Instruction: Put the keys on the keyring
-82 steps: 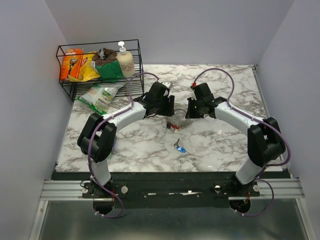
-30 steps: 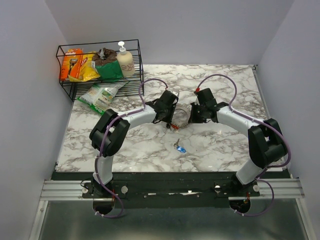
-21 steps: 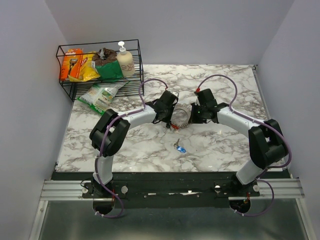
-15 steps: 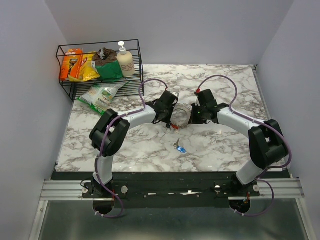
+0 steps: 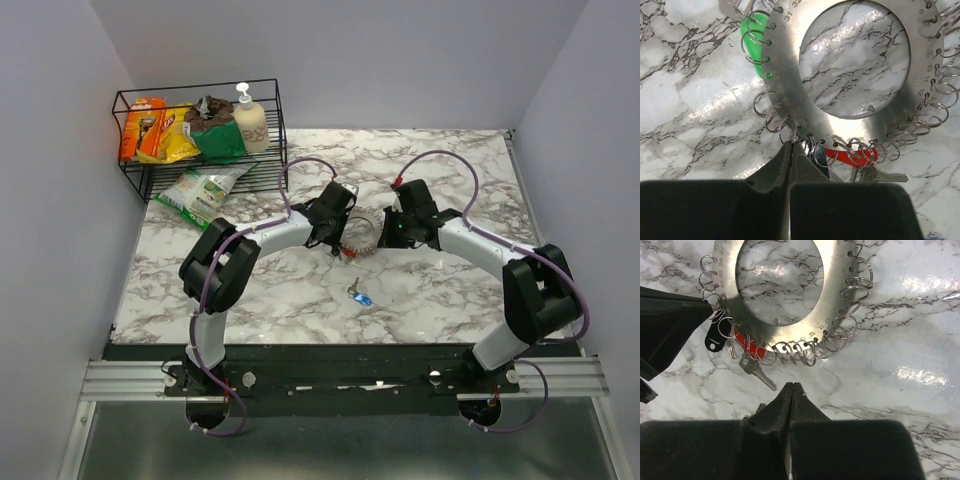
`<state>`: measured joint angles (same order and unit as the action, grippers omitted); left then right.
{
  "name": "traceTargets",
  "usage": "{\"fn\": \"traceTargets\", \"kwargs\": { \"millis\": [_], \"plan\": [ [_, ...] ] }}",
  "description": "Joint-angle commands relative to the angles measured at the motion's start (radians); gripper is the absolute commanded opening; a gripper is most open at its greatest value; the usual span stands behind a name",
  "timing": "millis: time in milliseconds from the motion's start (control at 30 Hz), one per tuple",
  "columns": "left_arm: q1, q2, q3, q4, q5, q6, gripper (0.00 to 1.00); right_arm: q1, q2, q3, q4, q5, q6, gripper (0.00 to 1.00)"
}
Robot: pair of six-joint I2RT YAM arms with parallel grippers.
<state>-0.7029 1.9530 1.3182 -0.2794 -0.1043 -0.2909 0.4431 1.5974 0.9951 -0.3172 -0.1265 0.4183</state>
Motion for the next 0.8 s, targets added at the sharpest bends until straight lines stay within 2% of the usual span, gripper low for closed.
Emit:
{"fn": "traceTargets", "kwargs": {
  "millis": [0,400,533,767],
  "plan": [
    [-0.006,-0.002,-0.02,0.005,-0.003,0.018,0.0,-0.004,-0.048,-0.022,0.03,-0.03,-0.01,0.09],
    [-0.006,-0.13,-0.016,-0.023,-0.005,0.062,0.0,-0.004,-0.119,-0.033,0.075,-0.094,-0.047,0.13],
    [-0.006,-0.183,-0.016,-0.03,-0.012,0.082,0.0,-0.004,-0.152,-0.039,0.092,-0.107,-0.058,0.23],
    [-0.006,-0.278,-0.002,-0.053,-0.003,0.121,0.0,-0.004,-0.237,-0.064,0.138,-0.117,-0.078,0.52]
  ]
}}
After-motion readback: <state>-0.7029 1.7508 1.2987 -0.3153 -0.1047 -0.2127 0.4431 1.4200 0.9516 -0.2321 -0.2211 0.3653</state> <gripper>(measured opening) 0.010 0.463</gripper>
